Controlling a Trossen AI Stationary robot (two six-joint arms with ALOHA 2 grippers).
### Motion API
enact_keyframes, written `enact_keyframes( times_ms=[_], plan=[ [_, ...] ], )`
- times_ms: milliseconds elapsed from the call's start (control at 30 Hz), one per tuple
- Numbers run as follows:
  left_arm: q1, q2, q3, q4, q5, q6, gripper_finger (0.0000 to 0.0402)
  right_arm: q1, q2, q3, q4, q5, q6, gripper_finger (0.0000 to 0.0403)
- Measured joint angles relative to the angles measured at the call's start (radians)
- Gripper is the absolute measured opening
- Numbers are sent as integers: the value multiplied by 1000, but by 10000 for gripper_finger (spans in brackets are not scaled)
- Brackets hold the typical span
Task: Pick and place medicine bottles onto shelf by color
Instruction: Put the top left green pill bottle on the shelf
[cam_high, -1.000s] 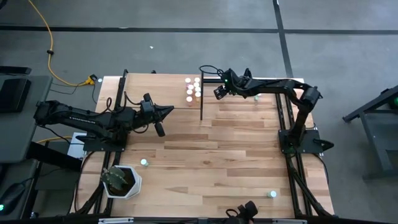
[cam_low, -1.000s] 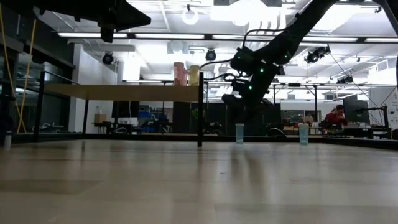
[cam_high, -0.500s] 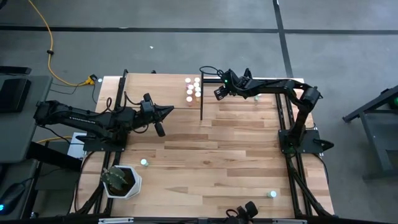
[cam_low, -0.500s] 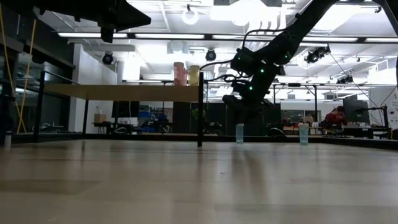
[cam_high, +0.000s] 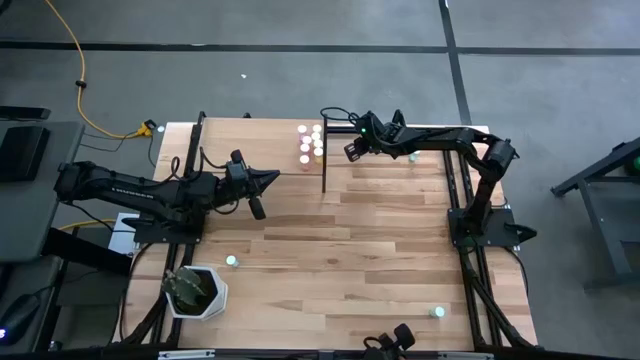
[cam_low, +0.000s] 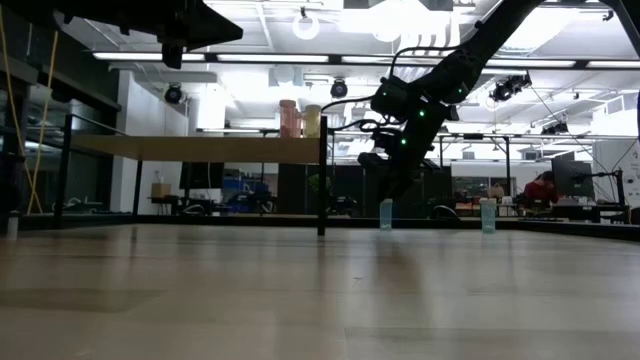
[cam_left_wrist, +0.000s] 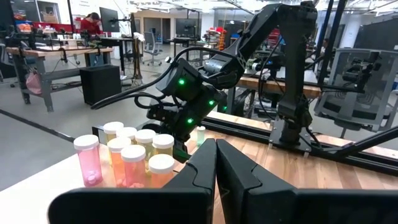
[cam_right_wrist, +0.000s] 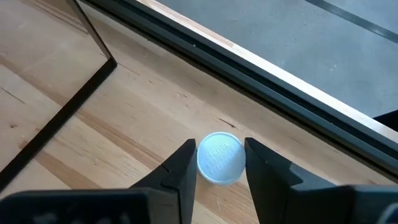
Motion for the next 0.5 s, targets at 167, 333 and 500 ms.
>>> enact_keyframes(
  times_ms=[167, 333, 500],
  plan=[
    [0, 0, 0, 0, 0, 1, 0, 1, -3, 0, -4, -1, -26, 105],
    [0, 0, 0, 0, 0, 3, 0, 16, -81, -2, -27, 8, -90, 104],
    [0, 0, 0, 0, 0, 3, 0, 62, -274, -2, 0, 53, -148, 104]
  ],
)
